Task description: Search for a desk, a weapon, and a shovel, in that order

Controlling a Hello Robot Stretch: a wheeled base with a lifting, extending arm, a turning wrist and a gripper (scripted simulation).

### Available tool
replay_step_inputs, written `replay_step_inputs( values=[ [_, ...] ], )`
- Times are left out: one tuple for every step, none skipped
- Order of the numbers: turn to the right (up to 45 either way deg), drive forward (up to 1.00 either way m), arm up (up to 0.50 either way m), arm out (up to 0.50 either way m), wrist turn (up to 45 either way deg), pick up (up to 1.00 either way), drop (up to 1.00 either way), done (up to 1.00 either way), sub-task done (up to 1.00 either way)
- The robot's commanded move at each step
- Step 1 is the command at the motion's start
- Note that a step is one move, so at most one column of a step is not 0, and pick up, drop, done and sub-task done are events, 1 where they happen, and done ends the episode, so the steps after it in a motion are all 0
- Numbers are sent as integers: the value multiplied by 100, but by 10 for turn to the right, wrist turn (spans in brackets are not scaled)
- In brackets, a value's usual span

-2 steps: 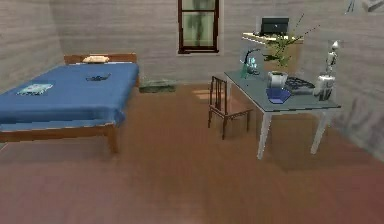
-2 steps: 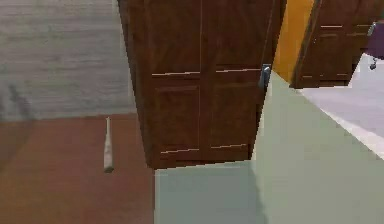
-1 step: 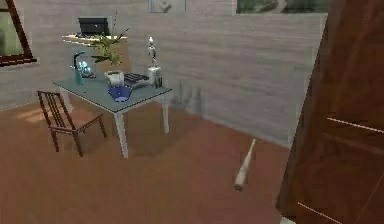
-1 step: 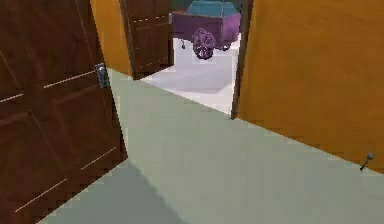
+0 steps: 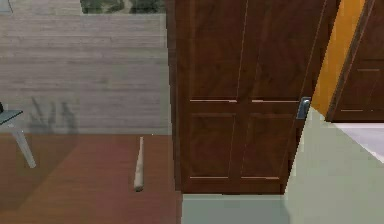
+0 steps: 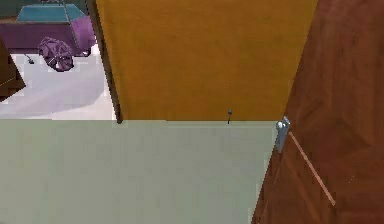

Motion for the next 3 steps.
replay_step_inputs(
  values=[
    [0,15,0,0,0,0,0,0,0],
    [-450,0,0,0,0,0,0,0,0],
    [-240,0,0,0,0,0,0,0,0]
  ],
)
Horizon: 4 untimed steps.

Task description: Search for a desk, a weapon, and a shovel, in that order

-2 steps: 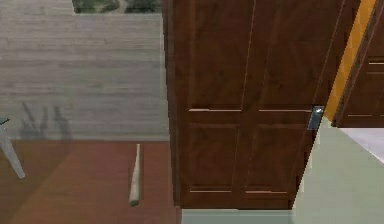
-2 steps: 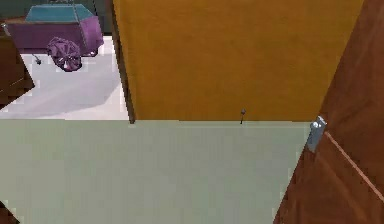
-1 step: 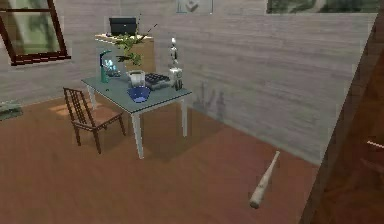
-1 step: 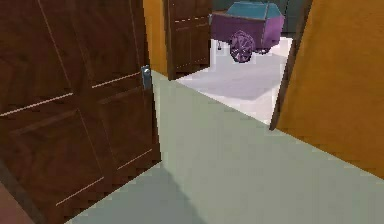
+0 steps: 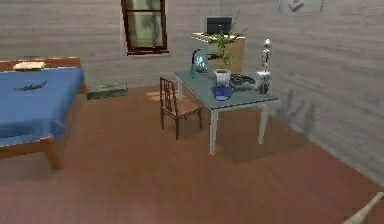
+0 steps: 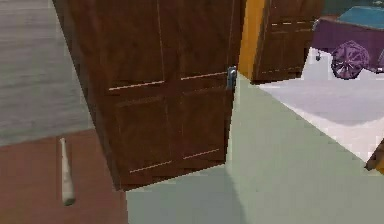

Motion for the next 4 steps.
replay_step_inputs(
  values=[
    [0,45,0,0,0,0,0,0,0],
    [-450,0,0,0,0,0,0,0,0],
    [-450,0,0,0,0,0,0,0,0],
    [-30,0,0,0,0,0,0,0,0]
  ],
)
